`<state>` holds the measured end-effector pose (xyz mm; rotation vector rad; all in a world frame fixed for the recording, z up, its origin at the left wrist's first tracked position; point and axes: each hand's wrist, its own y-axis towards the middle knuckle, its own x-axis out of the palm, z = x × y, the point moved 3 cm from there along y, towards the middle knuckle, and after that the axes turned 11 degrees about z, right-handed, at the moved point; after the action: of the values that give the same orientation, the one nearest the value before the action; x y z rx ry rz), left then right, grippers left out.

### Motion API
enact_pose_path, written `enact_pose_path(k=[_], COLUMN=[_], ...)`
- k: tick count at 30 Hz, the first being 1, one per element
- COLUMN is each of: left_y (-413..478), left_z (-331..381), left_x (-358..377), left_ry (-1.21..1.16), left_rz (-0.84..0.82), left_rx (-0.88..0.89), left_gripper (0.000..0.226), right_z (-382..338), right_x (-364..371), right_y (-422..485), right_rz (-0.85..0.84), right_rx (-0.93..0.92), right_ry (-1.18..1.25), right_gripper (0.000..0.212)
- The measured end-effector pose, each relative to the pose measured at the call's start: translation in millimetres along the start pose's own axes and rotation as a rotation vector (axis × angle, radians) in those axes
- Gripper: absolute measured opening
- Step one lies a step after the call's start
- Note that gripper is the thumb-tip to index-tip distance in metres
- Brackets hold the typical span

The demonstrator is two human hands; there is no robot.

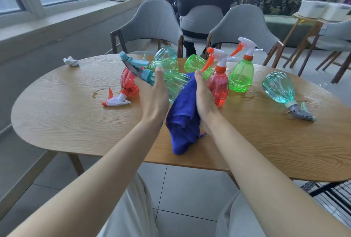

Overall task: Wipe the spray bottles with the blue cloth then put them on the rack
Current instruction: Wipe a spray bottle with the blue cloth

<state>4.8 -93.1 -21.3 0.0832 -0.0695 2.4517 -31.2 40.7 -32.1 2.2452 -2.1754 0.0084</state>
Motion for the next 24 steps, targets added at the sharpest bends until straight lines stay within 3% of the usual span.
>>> enact_pose_path(k=[3,5,7,10,12,13,15,18,21,24], left_y=[-2,-4,-4,-1,-1,-2,-6,-8,-6,-7], left_z=[5,8,8,9,9,10,15,18,18,17], left_x=[0,0,1,0,1,1,-1,-1,2,8], left_ry=[0.019,0.038,0.039,0.027,0.022,0.025,0.017,0.018,-0.021,0.035], left_rz=[-0.050,-0.095,-0.108,-0.064,-0.068,-0.072,-0.092,-0.128,-0.131,-0.190], left_rx=[0.095,0.161,0.164,0.107,0.107,0.122,0.156,0.155,0.089,0.031], left_gripper=[0.026,0.022,0.028,0.034,0.030,0.025,0.026,0.061,0.048,0.063], right_z=[9,15,14,4,3,7,15,20,18,14], right_x=[-6,-6,0,5,6,5,2,4,6,5], right_y=[-3,-7,-10,-15,-13,-8,0,-3,-3,-1], right_rz=[-0.055,-0.035,-0.001,0.067,0.056,0.039,0.011,-0.092,0.016,0.138], right_rx=[0.294,0.414,0.336,-0.065,-0.159,-0.114,0.143,0.424,0.311,-0.017], right_ry=[0.188,0.291,0.245,-0.062,-0.095,-0.048,0.172,0.453,0.415,0.092], right_gripper=[0.061,0.063,0.066,0.050,0.045,0.051,0.070,0.071,0.060,0.055])
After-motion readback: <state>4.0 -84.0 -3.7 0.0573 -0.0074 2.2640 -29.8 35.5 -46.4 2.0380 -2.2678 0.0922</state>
